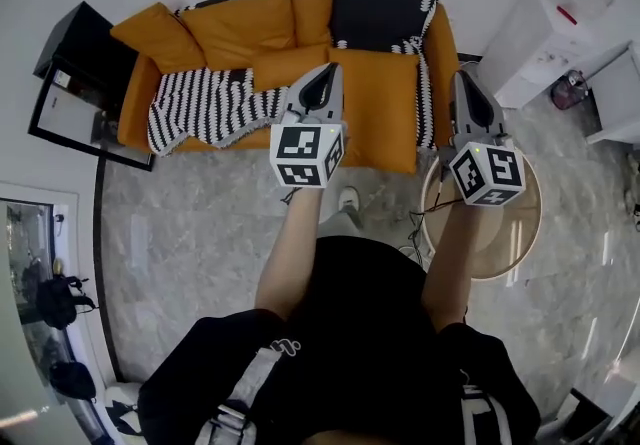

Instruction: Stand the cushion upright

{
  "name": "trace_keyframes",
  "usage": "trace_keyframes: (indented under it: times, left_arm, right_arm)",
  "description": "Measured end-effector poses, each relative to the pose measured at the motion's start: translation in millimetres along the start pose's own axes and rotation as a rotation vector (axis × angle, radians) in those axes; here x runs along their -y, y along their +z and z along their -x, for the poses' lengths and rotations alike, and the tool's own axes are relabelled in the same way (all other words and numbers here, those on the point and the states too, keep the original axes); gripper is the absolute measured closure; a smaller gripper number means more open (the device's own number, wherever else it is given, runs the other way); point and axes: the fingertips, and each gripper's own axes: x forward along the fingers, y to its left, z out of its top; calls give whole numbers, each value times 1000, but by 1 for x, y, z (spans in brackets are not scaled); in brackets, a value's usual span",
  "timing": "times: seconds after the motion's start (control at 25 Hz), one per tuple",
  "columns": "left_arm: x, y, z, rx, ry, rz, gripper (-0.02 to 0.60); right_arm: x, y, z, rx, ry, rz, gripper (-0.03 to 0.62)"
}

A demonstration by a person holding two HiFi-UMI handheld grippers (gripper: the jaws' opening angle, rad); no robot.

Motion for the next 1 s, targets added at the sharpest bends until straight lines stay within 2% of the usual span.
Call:
trace_keyframes:
  times: [0.24, 0.44, 0.76, 1.0]
  left_arm:
    - [-41, -6, -78, -15, -55, 37, 572]
    - [-80, -29, -126, -57, -47, 102, 572]
    - [-76, -83, -161, -166, -38, 171, 572]
    - [-74, -119, -165, -241, 6, 195, 572]
  right_arm:
    - [17, -17, -86, -49, -20, 8, 582]
    - [28, -28, -139, -65, -17, -22, 582]
    - [65, -84, -150, -196, -50, -72, 582]
    - [89, -118, -153, -268, -57, -102, 582]
